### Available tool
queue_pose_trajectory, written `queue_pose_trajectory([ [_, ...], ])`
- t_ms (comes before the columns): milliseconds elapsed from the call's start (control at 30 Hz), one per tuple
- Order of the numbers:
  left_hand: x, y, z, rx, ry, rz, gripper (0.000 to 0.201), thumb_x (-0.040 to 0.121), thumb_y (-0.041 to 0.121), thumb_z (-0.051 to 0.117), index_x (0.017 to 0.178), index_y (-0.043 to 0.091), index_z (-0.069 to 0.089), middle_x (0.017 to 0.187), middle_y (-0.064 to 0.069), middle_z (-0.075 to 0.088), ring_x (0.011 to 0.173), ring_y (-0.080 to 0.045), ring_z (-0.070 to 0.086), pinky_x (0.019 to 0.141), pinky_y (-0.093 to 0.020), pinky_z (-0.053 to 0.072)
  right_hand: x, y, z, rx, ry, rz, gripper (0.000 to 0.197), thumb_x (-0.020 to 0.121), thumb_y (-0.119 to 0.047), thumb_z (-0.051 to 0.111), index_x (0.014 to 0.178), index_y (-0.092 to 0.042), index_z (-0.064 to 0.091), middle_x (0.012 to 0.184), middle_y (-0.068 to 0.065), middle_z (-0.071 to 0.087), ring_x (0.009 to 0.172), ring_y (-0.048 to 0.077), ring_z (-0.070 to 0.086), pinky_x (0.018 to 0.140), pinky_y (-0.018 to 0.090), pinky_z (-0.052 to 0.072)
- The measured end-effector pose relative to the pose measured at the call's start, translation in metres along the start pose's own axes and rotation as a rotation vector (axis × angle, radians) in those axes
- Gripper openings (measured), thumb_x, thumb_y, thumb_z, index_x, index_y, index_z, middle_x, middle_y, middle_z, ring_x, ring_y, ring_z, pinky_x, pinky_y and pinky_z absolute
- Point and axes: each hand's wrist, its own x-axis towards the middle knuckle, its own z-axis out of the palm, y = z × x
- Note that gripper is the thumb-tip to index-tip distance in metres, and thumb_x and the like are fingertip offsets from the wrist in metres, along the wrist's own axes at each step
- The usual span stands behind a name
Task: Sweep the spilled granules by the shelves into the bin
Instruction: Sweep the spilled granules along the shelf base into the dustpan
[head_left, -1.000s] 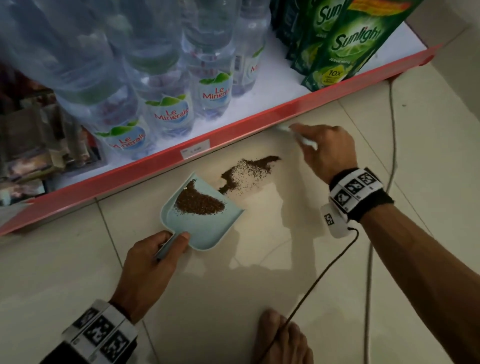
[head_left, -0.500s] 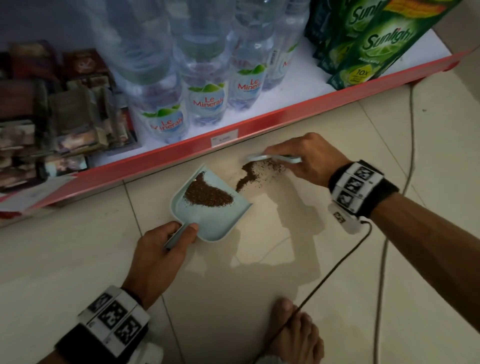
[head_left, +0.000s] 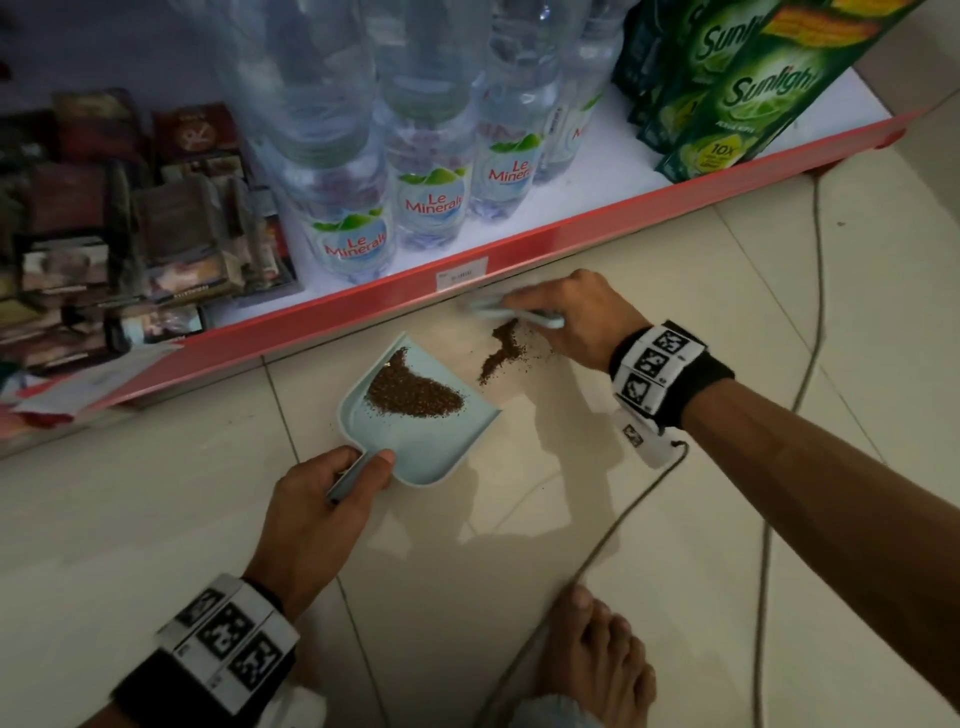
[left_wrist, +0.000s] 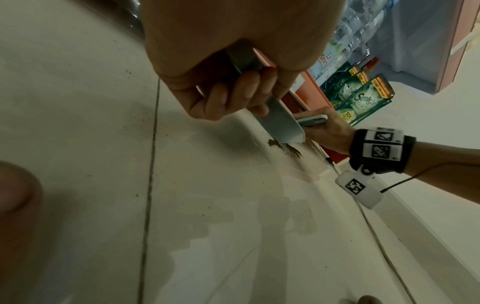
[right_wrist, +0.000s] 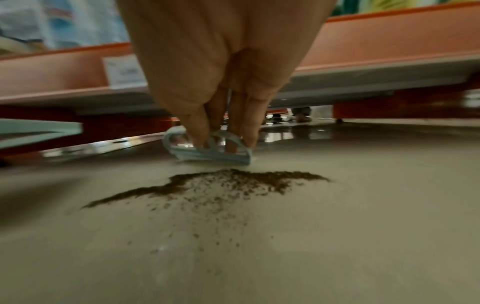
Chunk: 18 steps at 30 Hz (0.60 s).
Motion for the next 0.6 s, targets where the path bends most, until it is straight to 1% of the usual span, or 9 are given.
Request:
queue_pose_trajectory([
  [67, -0.001, -0.001, -0.002, 0.005, 0.012, -0.002, 0.033, 0.090, 0.040, 0.063, 0.066, 0.018, 0.067, 0.040, 0.008, 0.045, 0.040, -0.003, 0.039, 0.052, -0.025, 0.036, -0.008, 0.002, -0.005, -0.005, -0.112, -0.062, 0.035, 0.090, -0.008, 0.064, 0.122, -0.021, 0.069, 0.112, 0.003, 0.074, 0.081, 0.020, 0.073, 0.075, 0.027, 0.055],
  [133, -0.001, -0.002, -0.004, -0.005, 0.019, -0.009, 0.033, 0.090, 0.040, 0.063, 0.066, 0.018, 0.068, 0.039, 0.009, 0.046, 0.040, -0.002, 0.040, 0.052, -0.024, 0.036, -0.018, 0.010, -0.013, -0.023, -0.136, -0.098, 0.036, 0.089, -0.006, 0.066, 0.121, -0.020, 0.070, 0.116, 0.003, 0.073, 0.094, 0.023, 0.073, 0.081, 0.034, 0.057],
  [167, -0.001, -0.003, -0.005, -0.007, 0.020, -0.011, 0.033, 0.090, 0.040, 0.063, 0.067, 0.018, 0.068, 0.039, 0.010, 0.046, 0.040, -0.001, 0.040, 0.051, -0.024, 0.036, -0.022, 0.015, -0.017, -0.011, -0.109, -0.113, 0.035, 0.088, -0.005, 0.067, 0.120, -0.019, 0.071, 0.116, 0.002, 0.073, 0.096, 0.023, 0.072, 0.081, 0.035, 0.057],
  [233, -0.002, -0.003, -0.006, 0.004, 0.022, -0.002, 0.033, 0.090, 0.041, 0.062, 0.067, 0.018, 0.068, 0.039, 0.010, 0.047, 0.040, -0.001, 0.041, 0.049, -0.019, 0.036, -0.028, 0.026, -0.026, 0.007, 0.017, -0.104, 0.030, 0.089, -0.007, 0.067, 0.117, -0.015, 0.072, 0.107, 0.005, 0.075, 0.082, 0.024, 0.074, 0.072, 0.035, 0.059],
  [300, -0.002, -0.002, -0.007, 0.015, 0.020, 0.009, 0.033, 0.090, 0.040, 0.061, 0.067, 0.019, 0.067, 0.039, 0.011, 0.047, 0.039, -0.001, 0.041, 0.048, -0.018, 0.036, -0.030, 0.037, -0.033, -0.036, 0.193, -0.006, 0.026, 0.091, -0.008, 0.066, 0.115, -0.012, 0.073, 0.095, 0.011, 0.077, 0.066, 0.027, 0.071, 0.063, 0.035, 0.059],
  [333, -0.002, -0.002, -0.007, 0.019, 0.015, 0.014, 0.033, 0.091, 0.040, 0.061, 0.066, 0.019, 0.067, 0.039, 0.011, 0.047, 0.039, -0.001, 0.041, 0.049, -0.020, 0.036, -0.031, 0.044, -0.034, -0.095, 0.266, 0.081, 0.025, 0.091, -0.008, 0.064, 0.114, -0.012, 0.073, 0.092, 0.015, 0.076, 0.064, 0.031, 0.070, 0.064, 0.036, 0.058],
  [433, -0.001, 0.000, -0.006, 0.030, 0.010, 0.014, 0.033, 0.091, 0.040, 0.060, 0.066, 0.019, 0.067, 0.039, 0.011, 0.048, 0.039, -0.001, 0.041, 0.051, -0.024, 0.036, -0.036, 0.055, -0.032, -0.224, 0.271, 0.447, 0.028, 0.093, -0.009, 0.054, 0.114, -0.015, 0.071, 0.091, 0.025, 0.073, 0.078, 0.043, 0.066, 0.075, 0.043, 0.056],
  [500, -0.001, 0.003, -0.004, 0.026, -0.002, 0.015, 0.033, 0.091, 0.040, 0.060, 0.067, 0.019, 0.067, 0.039, 0.011, 0.049, 0.039, -0.001, 0.042, 0.052, -0.024, 0.036, -0.041, 0.048, -0.020, -0.214, 0.176, 0.546, 0.031, 0.094, -0.010, 0.050, 0.117, -0.016, 0.070, 0.087, 0.025, 0.071, 0.076, 0.040, 0.064, 0.072, 0.037, 0.053],
  [600, 0.000, 0.005, -0.001, 0.026, -0.018, 0.018, 0.032, 0.091, 0.040, 0.060, 0.069, 0.019, 0.067, 0.040, 0.012, 0.049, 0.040, -0.001, 0.042, 0.052, -0.024, 0.036, -0.051, 0.017, -0.003, -0.155, 0.106, 0.458, 0.027, 0.096, -0.011, 0.050, 0.111, -0.015, 0.072, 0.066, 0.013, 0.065, 0.053, 0.028, 0.053, 0.059, 0.022, 0.039],
])
